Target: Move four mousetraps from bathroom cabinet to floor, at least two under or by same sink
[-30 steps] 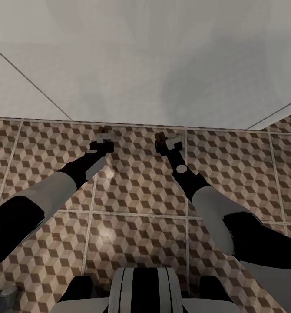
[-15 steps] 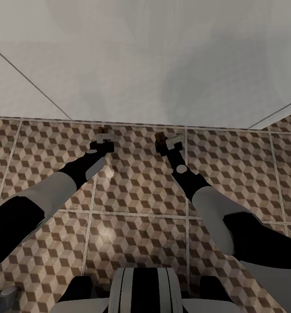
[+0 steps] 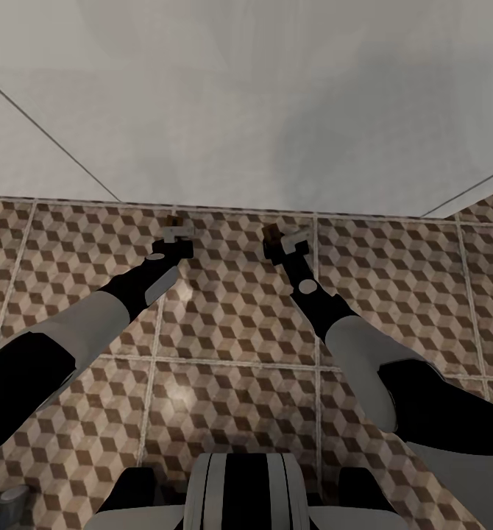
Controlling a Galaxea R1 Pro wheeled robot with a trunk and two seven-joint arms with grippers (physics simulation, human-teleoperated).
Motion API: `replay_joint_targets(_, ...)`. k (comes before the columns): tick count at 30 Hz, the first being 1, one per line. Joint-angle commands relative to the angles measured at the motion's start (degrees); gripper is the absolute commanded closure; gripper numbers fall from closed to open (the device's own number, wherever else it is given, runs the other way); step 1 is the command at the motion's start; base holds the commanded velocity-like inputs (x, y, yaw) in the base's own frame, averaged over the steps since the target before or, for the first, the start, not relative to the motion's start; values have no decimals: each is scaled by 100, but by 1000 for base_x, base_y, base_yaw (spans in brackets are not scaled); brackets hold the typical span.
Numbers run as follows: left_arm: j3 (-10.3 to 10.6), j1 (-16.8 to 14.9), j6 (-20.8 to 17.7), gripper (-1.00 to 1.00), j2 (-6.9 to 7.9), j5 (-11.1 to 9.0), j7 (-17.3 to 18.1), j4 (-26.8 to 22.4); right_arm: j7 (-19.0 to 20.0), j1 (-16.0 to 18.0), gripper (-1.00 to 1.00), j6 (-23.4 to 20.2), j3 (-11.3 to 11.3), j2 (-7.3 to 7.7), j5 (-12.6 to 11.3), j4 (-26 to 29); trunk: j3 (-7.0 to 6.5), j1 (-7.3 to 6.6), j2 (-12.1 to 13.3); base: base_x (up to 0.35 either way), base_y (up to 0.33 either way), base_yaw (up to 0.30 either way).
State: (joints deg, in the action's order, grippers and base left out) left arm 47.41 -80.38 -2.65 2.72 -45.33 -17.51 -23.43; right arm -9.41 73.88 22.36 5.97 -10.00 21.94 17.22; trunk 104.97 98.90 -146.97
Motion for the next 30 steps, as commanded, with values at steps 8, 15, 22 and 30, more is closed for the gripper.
replay_joint_targets(8,51,4,-34,100,9,-10,-68,-21,-43,4,100,6,20,0,39,-9,3,20,-12,0,0,0)
replay_joint_targets(15,52,15,-34,100,9,-10,-68,-21,-43,-51,100,6,23,0,39,-9,3,38,-21,0,0,0)
replay_joint_targets(22,50,22,-34,100,9,-10,-68,-21,-43,-57,100,6,27,0,39,-9,3,51,-28,0,0,0)
replay_joint_targets(30,49,23,-34,100,9,-10,-68,-21,-43,-58,100,6,27,0,39,-9,3,51,-28,0,0,0)
